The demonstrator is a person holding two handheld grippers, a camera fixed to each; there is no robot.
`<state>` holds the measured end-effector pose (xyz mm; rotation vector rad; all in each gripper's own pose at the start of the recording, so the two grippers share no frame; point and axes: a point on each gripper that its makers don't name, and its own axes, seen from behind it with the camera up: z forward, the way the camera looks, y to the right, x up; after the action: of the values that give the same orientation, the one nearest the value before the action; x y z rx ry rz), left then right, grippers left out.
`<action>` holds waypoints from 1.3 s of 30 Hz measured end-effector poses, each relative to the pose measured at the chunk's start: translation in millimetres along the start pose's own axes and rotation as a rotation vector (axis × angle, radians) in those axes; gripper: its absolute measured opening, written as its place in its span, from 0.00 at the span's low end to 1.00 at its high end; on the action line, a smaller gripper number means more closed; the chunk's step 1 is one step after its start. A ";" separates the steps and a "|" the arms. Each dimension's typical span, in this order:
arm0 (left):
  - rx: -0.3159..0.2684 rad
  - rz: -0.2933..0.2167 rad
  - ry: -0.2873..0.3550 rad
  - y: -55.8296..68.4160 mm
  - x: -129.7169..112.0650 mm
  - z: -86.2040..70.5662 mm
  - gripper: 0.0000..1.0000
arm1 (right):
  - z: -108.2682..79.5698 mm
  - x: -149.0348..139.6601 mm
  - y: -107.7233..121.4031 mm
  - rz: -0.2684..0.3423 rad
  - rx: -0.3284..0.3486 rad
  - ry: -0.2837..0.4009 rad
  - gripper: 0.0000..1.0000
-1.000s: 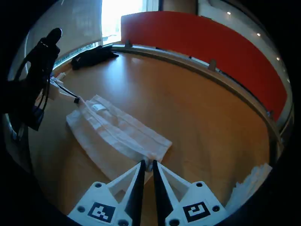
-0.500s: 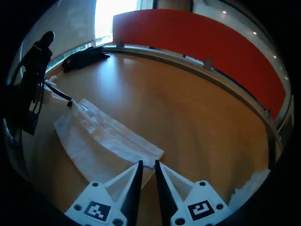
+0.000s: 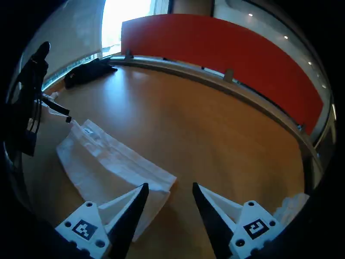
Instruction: Fold towel
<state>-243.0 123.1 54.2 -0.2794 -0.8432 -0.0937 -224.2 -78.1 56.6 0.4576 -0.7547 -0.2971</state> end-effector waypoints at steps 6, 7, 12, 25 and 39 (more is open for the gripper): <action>0.008 0.003 -0.006 -5.9 -6.5 -6.5 0.91 | -0.6 1.1 5.7 0.002 -0.017 0.005 0.79; 0.008 0.006 -0.007 -6.2 -7.8 -8.2 0.91 | -1.4 1.4 4.8 0.001 -0.014 0.006 0.79; 0.015 0.013 -0.007 -8.2 -13.4 -17.0 0.91 | -5.3 2.9 -1.1 -0.017 0.002 0.015 0.91; 0.087 -0.020 0.012 -26.6 -33.2 -58.6 0.91 | -10.0 14.4 -38.2 -0.051 0.075 0.042 0.98; 0.172 -0.096 0.029 -54.5 -68.4 -105.2 0.91 | -2.5 25.4 -104.6 -0.097 0.183 0.047 0.98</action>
<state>-222.7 39.4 -52.1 -0.0760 -0.8307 -0.1136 -214.8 -178.1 17.7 0.6736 -0.7177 -0.3084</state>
